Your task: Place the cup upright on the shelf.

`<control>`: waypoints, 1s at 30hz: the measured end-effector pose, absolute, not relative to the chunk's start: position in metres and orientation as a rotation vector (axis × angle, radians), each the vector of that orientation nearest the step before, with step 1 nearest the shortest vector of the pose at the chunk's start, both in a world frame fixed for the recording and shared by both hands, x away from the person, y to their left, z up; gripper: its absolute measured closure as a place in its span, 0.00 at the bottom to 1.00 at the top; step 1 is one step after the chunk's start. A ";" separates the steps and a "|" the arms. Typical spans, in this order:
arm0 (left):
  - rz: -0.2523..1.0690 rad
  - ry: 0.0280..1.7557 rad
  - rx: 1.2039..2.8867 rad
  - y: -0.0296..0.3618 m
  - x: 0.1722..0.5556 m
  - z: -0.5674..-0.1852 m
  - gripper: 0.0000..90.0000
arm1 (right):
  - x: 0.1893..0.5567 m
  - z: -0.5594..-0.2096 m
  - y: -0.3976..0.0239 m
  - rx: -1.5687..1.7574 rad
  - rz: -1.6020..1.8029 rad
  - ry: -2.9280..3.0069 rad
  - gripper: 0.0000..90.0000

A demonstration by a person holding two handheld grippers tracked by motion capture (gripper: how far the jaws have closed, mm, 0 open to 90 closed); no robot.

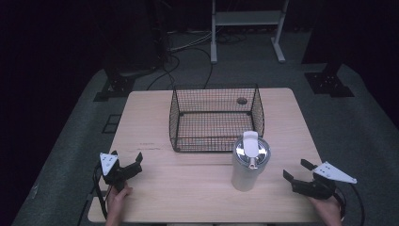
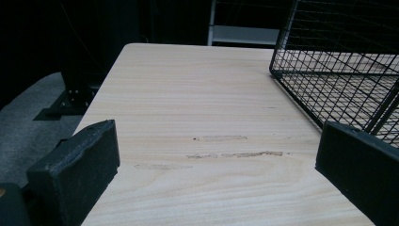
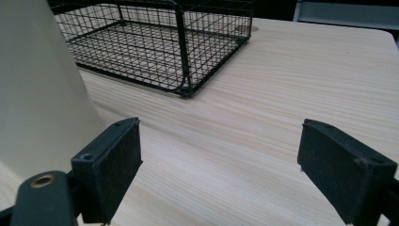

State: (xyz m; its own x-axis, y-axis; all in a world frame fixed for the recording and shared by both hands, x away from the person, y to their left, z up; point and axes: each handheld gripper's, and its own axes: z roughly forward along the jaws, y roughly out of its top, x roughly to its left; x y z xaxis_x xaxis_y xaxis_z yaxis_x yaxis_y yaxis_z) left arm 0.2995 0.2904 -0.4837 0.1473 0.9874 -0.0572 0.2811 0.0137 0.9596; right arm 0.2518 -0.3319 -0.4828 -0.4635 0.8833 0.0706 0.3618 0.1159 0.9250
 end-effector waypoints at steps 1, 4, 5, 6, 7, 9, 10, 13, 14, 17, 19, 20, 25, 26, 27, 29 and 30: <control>0.920 1.310 1.454 0.290 0.299 -0.484 0.00 | 0.251 -0.482 -0.332 1.201 1.334 1.889 0.15; 0.918 1.311 1.453 0.290 0.299 -0.484 0.00 | 0.250 -0.481 -0.331 1.192 1.335 1.892 0.15; 0.917 1.310 1.453 0.290 0.299 -0.484 0.00 | 0.249 -0.480 -0.330 1.188 1.333 1.893 0.15; 0.917 1.307 1.454 0.291 0.299 -0.484 0.00 | 0.249 -0.480 -0.329 1.185 1.341 1.894 0.15; 0.916 1.303 1.456 0.291 0.299 -0.484 0.00 | 0.248 -0.478 -0.327 1.171 1.339 1.903 0.15; 0.917 1.301 1.457 0.290 0.299 -0.484 0.00 | 0.248 -0.476 -0.322 1.152 1.341 1.921 0.15; 0.917 1.301 1.457 0.290 0.299 -0.484 0.00 | 0.248 -0.476 -0.322 1.152 1.341 1.921 0.15; 0.917 1.301 1.457 0.290 0.299 -0.484 0.00 | 0.246 -0.472 -0.316 1.124 1.343 1.944 0.15; 0.917 1.300 1.457 0.291 0.299 -0.484 0.00 | 0.245 -0.469 -0.313 1.106 1.363 1.954 0.14; 0.915 1.306 1.452 0.291 0.299 -0.484 0.00 | 0.242 -0.464 -0.310 1.080 1.383 1.963 0.14; 0.915 1.306 1.452 0.291 0.299 -0.484 0.00 | 0.241 -0.463 -0.309 1.067 1.392 1.967 0.14; 0.916 1.305 1.453 0.291 0.299 -0.484 0.00 | 0.240 -0.461 -0.308 1.062 1.398 1.968 0.14; 0.923 1.300 1.459 0.290 0.299 -0.484 0.00 | 0.233 -0.455 -0.300 1.002 1.412 2.014 0.14; 0.923 1.300 1.459 0.290 0.299 -0.484 0.00 | 0.233 -0.455 -0.300 1.002 1.412 2.014 0.14; 0.923 1.301 1.458 0.290 0.299 -0.484 0.00 | 0.231 -0.452 -0.297 0.989 1.420 2.023 0.14; 0.921 1.304 1.458 0.290 0.299 -0.484 0.00 | 0.230 -0.450 -0.294 0.971 1.430 2.025 0.14; 0.921 1.304 1.458 0.290 0.299 -0.484 0.00 | 0.230 -0.450 -0.294 0.971 1.430 2.025 0.14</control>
State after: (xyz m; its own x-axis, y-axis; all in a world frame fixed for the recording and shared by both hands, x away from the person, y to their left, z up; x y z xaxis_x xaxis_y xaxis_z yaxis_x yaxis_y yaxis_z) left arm 0.2988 0.2903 -0.4837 0.1513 0.9870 -0.0535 0.2796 0.0092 0.9601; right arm 0.2304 -0.2945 -0.4502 -0.6366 0.7710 0.0193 0.2760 0.2044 0.9392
